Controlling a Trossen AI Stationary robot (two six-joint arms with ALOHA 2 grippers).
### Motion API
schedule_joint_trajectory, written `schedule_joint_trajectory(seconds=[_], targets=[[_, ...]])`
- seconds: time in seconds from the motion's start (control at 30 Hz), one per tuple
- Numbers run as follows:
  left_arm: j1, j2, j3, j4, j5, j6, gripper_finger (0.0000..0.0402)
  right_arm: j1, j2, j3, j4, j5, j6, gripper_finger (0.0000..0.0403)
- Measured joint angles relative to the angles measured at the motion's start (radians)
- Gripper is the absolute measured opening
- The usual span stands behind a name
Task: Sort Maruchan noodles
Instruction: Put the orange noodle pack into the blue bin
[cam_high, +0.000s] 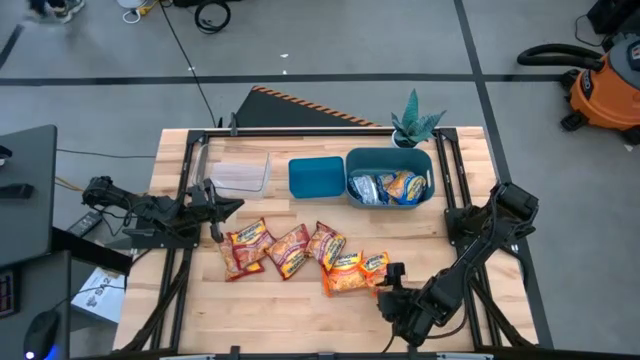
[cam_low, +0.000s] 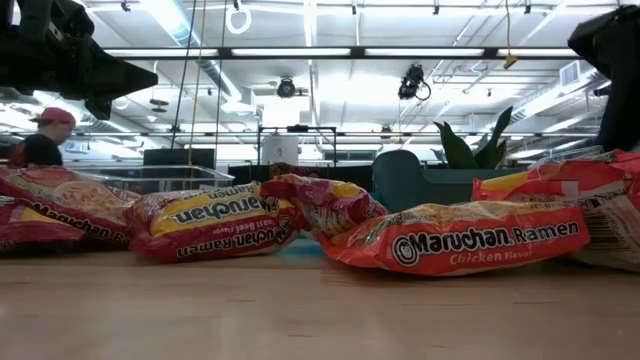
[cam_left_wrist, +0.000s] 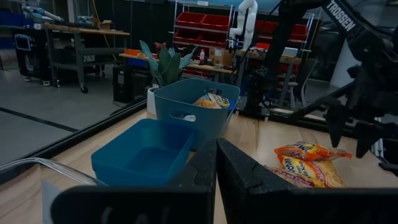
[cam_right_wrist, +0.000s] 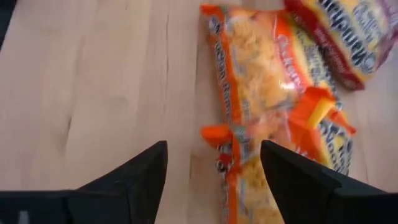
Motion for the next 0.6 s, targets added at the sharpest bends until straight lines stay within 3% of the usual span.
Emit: schedule_joint_trajectory(seconds=[0.3, 0.6], targets=[[0.0, 0.0, 0.0, 0.0, 0.0, 0.0, 0.0016, 0.003, 0.001, -0.052, 0.022, 0.011, 0.021, 0.0258], [0.0, 0.0, 0.0, 0.0, 0.0, 0.0, 0.0016, -0.032, 0.001, 0.005, 0.008, -0.002, -0.134, 0.025]])
